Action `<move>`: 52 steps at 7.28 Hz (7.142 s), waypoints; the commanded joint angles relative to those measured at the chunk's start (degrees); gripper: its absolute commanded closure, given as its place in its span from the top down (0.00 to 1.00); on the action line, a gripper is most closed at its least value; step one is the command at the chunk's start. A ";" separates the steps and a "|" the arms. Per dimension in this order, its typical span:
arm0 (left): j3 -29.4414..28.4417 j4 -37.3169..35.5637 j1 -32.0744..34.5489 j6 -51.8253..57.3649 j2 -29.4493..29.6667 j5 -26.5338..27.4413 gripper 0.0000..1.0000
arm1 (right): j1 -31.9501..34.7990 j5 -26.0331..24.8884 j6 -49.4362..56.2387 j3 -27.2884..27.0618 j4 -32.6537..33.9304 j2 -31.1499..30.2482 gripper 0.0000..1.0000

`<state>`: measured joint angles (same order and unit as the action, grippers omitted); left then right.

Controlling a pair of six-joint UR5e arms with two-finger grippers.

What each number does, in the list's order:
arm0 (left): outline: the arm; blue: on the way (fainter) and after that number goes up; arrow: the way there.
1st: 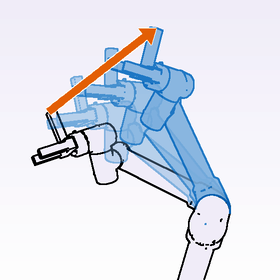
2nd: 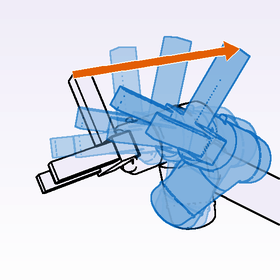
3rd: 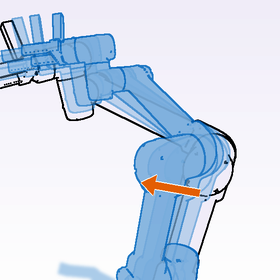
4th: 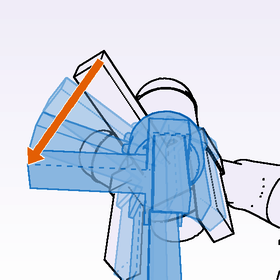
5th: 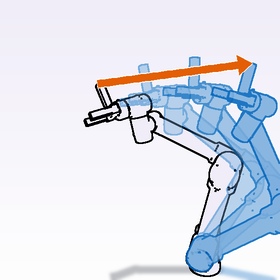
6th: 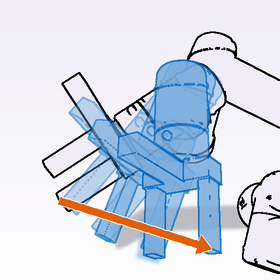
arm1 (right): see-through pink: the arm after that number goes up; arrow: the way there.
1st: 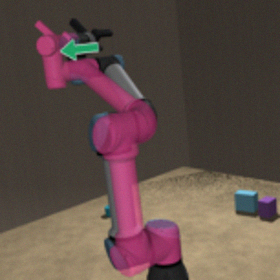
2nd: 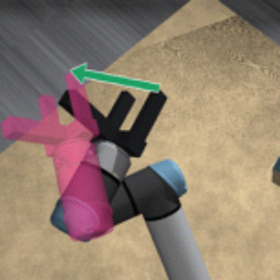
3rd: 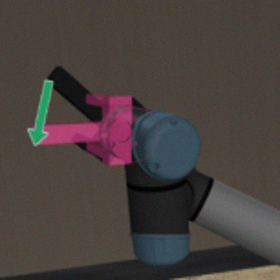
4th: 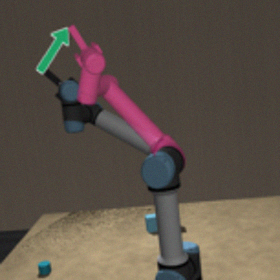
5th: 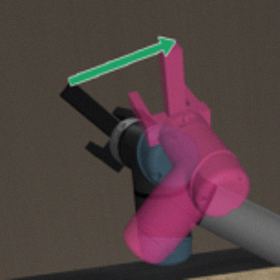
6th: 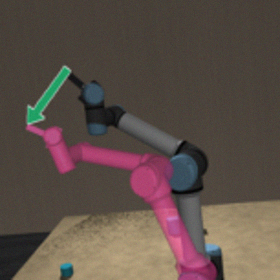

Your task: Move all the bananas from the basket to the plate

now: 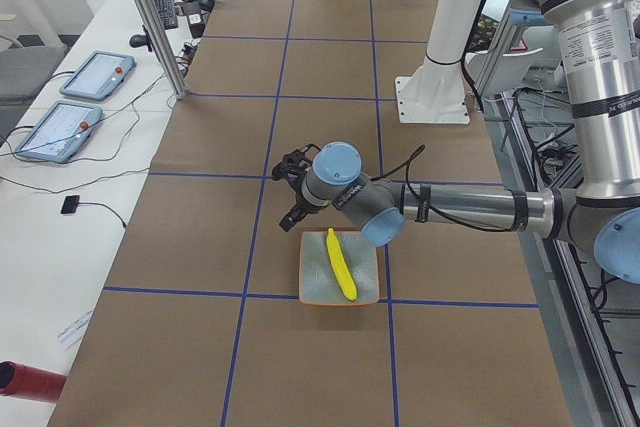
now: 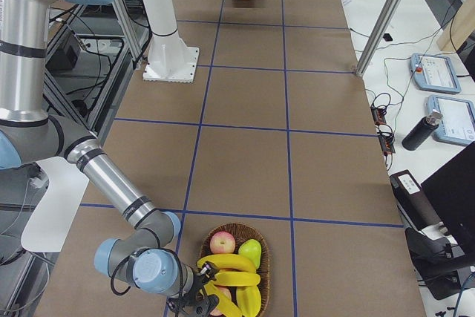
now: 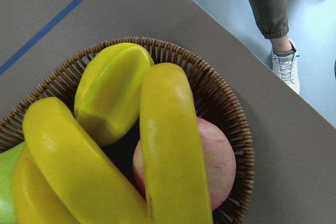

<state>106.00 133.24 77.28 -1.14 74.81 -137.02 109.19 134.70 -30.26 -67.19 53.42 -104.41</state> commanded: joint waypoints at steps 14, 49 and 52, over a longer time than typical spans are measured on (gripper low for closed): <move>-0.44 -0.35 -0.46 -9.01 2.51 -0.79 1.00 | -8.71 -4.62 1.87 -32.52 0.02 4.28 0.00; 6.15 -9.05 -33.42 -113.47 42.44 15.82 0.00 | -99.53 -89.18 6.97 -47.50 19.88 51.93 1.00; 12.27 -9.05 -32.98 -107.09 31.86 15.73 0.00 | -91.48 -77.37 0.24 -48.04 19.97 49.22 1.00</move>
<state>115.06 124.19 44.21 -112.18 112.34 -121.26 13.94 51.31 -26.40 -115.18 73.38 -53.86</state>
